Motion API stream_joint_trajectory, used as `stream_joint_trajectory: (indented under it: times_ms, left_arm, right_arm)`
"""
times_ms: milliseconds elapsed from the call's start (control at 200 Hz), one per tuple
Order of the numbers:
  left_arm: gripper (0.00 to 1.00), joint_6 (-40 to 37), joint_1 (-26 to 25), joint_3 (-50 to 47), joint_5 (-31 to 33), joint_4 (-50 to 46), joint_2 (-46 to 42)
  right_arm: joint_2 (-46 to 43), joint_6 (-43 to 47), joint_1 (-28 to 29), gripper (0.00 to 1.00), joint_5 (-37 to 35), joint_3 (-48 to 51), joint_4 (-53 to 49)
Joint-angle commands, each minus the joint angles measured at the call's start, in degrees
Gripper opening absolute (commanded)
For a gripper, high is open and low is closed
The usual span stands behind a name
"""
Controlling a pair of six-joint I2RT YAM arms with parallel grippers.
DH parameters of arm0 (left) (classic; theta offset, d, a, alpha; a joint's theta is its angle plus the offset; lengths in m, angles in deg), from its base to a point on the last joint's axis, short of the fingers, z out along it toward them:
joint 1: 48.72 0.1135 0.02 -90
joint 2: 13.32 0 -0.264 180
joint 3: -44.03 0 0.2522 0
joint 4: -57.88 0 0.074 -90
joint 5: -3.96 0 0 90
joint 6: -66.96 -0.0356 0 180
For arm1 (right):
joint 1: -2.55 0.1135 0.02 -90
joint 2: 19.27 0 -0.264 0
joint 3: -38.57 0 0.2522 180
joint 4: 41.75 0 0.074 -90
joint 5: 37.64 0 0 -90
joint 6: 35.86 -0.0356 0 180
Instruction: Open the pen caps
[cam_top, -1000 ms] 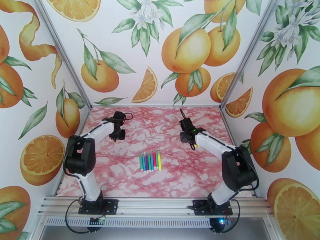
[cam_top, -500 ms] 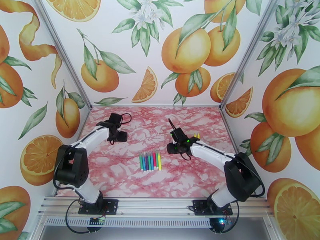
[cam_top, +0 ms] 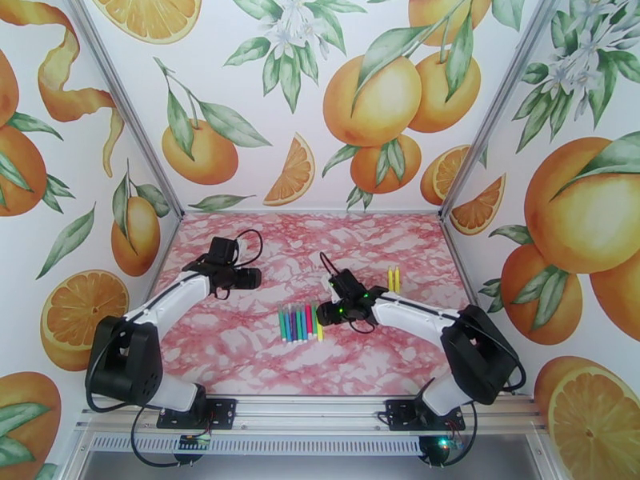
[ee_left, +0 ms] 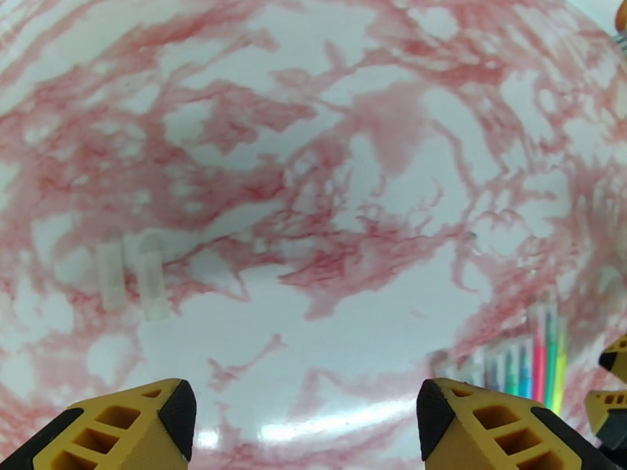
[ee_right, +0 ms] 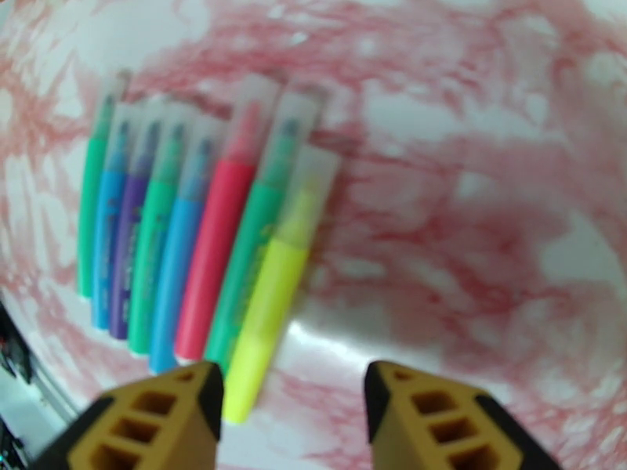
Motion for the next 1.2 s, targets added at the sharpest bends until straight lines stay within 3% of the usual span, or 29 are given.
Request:
stream_joint_trajectory:
  times_ms: [0,701,1196]
  left_arm:
    - [0.78,-0.99,0.07,-1.71,-2.02,3.69,-3.23]
    - [0.79,-0.57,0.12,-2.83,-1.75,3.82,-7.08]
    - [0.80,0.16,0.12,-3.82,-1.48,4.85,-6.53]
  right_arm:
    - [1.04,-0.85,1.33,0.52,2.15,0.85,1.82]
    - [6.96,-2.94,4.22,0.43,-5.07,-0.63,1.79]
    - [8.68,-3.21,4.97,0.36,-14.24,-3.61,-4.11]
